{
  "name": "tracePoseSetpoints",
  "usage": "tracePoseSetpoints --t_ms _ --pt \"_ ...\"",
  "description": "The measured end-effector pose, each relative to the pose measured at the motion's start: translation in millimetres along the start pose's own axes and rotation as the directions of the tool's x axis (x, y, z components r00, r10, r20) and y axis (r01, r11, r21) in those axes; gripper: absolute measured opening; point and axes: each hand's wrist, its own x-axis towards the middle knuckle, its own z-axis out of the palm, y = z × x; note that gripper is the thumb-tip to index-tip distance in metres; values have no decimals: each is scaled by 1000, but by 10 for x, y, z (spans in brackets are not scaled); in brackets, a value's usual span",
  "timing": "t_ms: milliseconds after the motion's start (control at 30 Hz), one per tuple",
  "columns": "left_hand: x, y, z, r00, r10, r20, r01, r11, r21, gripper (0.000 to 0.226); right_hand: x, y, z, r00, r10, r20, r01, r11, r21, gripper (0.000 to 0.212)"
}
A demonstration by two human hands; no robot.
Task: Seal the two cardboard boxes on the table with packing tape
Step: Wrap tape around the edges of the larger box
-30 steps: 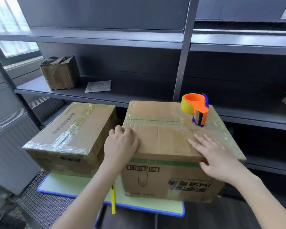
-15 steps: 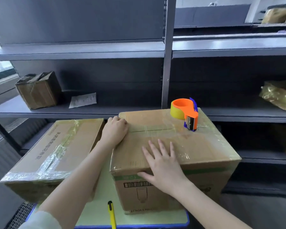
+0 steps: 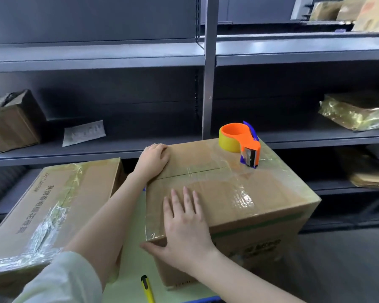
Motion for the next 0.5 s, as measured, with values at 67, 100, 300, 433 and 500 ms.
tracePoseSetpoints --t_ms 67,100,300,433,500 --pt "-2 -18 -13 1000 -17 1 17 1000 -5 37 1 -57 -1 1000 26 13 -27 999 23 99" --pt "-11 -24 -23 1000 -24 13 24 1000 8 38 -7 -68 -3 999 33 25 -33 999 29 99" --pt "-236 -15 -50 997 -73 16 70 988 140 41 -235 140 -58 993 -110 -37 110 994 12 88" --pt "-551 49 -88 984 -169 -64 179 956 234 38 -446 435 -69 957 -278 -85 281 960 20 81" --pt "-720 102 -134 967 -230 -110 252 932 261 37 -518 538 -90 933 -347 -97 350 937 8 79"
